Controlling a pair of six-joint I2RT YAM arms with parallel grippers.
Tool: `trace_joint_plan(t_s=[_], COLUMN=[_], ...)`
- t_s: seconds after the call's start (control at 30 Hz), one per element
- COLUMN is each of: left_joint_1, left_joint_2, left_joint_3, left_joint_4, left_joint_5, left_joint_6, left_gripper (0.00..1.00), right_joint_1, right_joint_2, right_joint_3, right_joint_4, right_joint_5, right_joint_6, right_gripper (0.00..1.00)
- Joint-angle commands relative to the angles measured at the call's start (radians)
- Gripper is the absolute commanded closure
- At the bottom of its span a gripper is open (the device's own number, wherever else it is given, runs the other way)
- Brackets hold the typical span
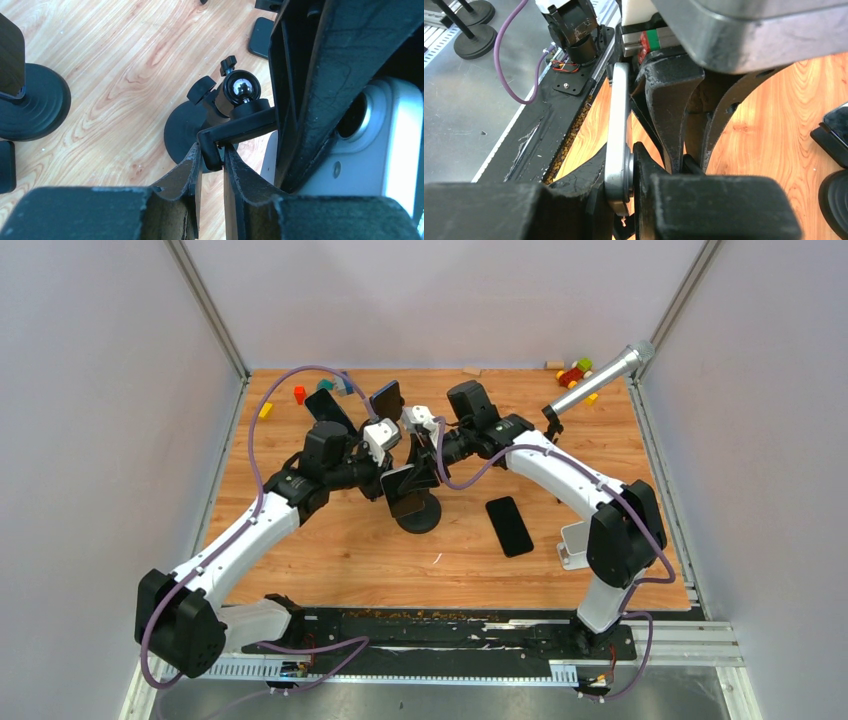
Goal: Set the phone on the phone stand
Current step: Install the phone on the phone stand.
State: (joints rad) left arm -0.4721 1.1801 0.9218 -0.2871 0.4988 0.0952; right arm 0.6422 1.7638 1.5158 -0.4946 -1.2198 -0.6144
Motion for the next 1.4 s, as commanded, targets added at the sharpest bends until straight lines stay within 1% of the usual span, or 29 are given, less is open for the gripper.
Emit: trace_joint_plan(t_s=[0.0,0.23,0.5,1.13,1.37], left_joint_1=[0.0,0.006,0.021,0.052,0.052], left_joint_2=[0.002,-0.025,-0.039,-0.056,-0.06], left_joint_3=[-0.021,-0.045,-0.053,-0.065,-0.061], left_joint_4=[-0.057,-0.034,-0.024,0.003,0.002], left_joint_5=[-0.023,-0.043,-0.043,-0.049,-0.064], left_joint_6=[0.009,-0.003,-0.018,-0.048,-0.042], left_gripper=[1.0,1.0,1.0,1.0,1.0], right_joint_1=[-0.038,-0.039,-0.053,-0.102,-0.102], right_joint_2=[-0.091,-0.127,-0.149,-0.184,-0.161], right_joint_3=[-0.038,-0.106,-0.142,-0.194,-0.17], right_joint_4=[0.094,0.171,0.192,0.19,0.167], right_joint_5=[0.057,0.128,0.204,0.33,0.401], right_joint_6=[0.107,0.195,0.259,0.339,0.397], right_gripper=[1.0,1.0,1.0,1.0,1.0])
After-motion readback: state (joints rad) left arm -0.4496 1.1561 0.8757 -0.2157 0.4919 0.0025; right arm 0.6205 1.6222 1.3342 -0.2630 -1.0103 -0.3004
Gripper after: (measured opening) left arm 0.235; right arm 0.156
